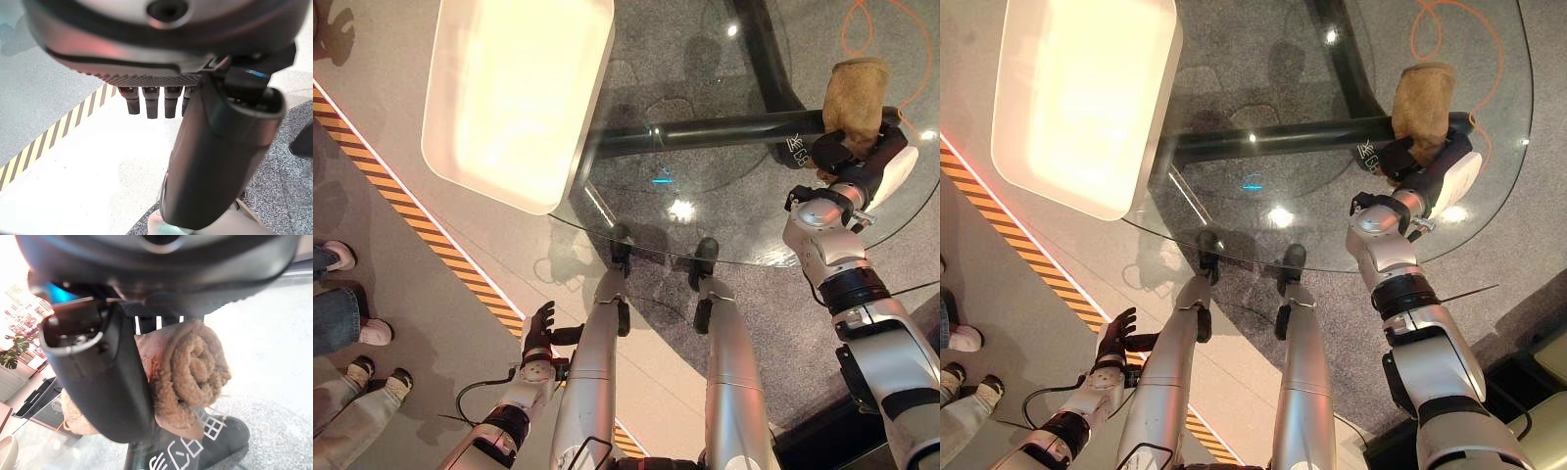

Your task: Wipe the table with a cloth and put it in the basket.

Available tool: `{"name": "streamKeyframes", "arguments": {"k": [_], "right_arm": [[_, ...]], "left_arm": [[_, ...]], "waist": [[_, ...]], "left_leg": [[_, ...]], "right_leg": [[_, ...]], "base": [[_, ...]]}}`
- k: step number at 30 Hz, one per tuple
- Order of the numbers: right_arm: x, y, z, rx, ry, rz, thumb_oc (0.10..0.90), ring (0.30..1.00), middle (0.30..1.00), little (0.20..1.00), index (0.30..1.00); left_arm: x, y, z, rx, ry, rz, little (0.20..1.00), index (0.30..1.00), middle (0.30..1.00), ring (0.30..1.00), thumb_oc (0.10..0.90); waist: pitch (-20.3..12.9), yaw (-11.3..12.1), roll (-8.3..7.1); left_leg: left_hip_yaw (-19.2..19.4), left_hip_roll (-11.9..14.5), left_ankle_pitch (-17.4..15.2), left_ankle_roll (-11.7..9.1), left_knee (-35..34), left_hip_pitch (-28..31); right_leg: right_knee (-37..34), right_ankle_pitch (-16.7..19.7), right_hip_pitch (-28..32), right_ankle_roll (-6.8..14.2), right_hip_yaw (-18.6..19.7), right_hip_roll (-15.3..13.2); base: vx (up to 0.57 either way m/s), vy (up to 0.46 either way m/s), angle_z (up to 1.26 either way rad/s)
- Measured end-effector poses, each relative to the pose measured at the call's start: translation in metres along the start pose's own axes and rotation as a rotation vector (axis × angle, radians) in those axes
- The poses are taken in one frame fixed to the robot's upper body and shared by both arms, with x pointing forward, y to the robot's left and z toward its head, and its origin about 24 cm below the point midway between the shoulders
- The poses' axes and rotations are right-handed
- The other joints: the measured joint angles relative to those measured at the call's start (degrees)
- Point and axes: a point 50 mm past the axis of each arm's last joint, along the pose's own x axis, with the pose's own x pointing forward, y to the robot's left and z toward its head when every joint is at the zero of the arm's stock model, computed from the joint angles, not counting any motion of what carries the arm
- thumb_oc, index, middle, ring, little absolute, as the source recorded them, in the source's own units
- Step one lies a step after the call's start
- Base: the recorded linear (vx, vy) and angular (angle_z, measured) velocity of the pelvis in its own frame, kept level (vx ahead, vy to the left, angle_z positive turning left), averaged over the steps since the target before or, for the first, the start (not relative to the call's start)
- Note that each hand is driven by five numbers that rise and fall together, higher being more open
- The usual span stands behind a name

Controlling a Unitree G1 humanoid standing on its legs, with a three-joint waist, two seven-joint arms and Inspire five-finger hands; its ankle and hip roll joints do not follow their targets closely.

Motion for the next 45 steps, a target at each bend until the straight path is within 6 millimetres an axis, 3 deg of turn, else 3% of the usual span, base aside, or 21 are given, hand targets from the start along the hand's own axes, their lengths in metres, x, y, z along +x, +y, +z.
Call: {"name": "streamKeyframes", "arguments": {"k": [9, 18, 32, 35, 38, 45], "right_arm": [[-0.021, 0.004, 0.003, -0.125, -0.137, 0.091, 0.1, 0.3, 0.3, 0.2, 0.3], [-0.028, 0.011, 0.014, -0.183, -0.208, 0.202, 0.1, 0.3, 0.3, 0.2, 0.3], [-0.05, 0.043, 0.035, -0.289, -0.323, 0.466, 0.1, 0.3, 0.3, 0.2, 0.3], [-0.063, 0.052, 0.025, -0.343, -0.331, 0.584, 0.1, 0.3, 0.3, 0.2, 0.3], [-0.076, 0.062, 0.027, -0.336, -0.347, 0.667, 0.1, 0.3, 0.3, 0.2, 0.3], [-0.115, 0.084, 0.018, -0.359, -0.353, 0.891, 0.1, 0.3, 0.3, 0.2, 0.3]], "left_arm": [[0.0, 0.001, 0.003, -0.005, -0.012, 0.013, 0.9, 0.9, 0.9, 0.9, 0.8], [0.0, 0.002, 0.003, -0.002, -0.012, 0.018, 0.9, 0.9, 0.9, 0.9, 0.8], [0.0, 0.0, 0.004, 0.0, -0.015, 0.013, 0.9, 0.9, 0.9, 0.9, 0.8], [-0.002, -0.004, 0.002, -0.004, -0.011, 0.003, 0.9, 0.9, 0.9, 0.9, 0.8], [-0.002, -0.005, 0.005, -0.008, -0.019, -0.002, 0.9, 0.9, 0.9, 0.9, 0.8], [-0.003, -0.01, 0.003, -0.001, -0.014, -0.017, 0.9, 0.9, 0.9, 0.9, 0.8]], "waist": [[0.0, -0.4, 0.0], [0.0, -0.7, 0.03], [0.0, 0.0, 0.83], [-0.2, 0.7, 1.59], [-0.4, 1.4, 2.17], [-0.3, 3.3, 2.25]], "left_leg": [[0.0, 0.0, 0.0, 0.0, 0.1, -1.0], [0.0, 0.2, 0.1, -0.2, 0.1, -1.2], [-1.2, 0.9, 0.9, -1.4, 0.3, -0.9], [-1.7, 0.9, 0.4, -1.6, 1.1, 0.1], [-2.4, 1.0, 0.6, -1.7, 1.0, -0.2], [-2.7, 0.8, 0.8, -2.0, 0.7, 0.0]], "right_leg": [[0.2, 0.0, -1.1, 0.0, 0.0, 0.0], [0.8, -0.3, -1.6, -0.3, -0.1, 0.2], [2.7, -1.3, -1.3, -1.5, -1.7, 0.5], [3.7, -1.8, -0.2, -1.9, -2.4, 0.3], [4.0, -2.4, -0.5, -2.3, -3.0, 0.1], [4.2, -2.3, -0.3, -2.3, -3.3, 0.2]], "base": [[0.0, 0.0, 0.0], [0.0, 0.0, 0.0], [0.0, 0.008, 0.03], [0.0, 0.012, 0.07], [0.04, 0.018, 0.07], [0.01, 0.004, 0.02]]}}
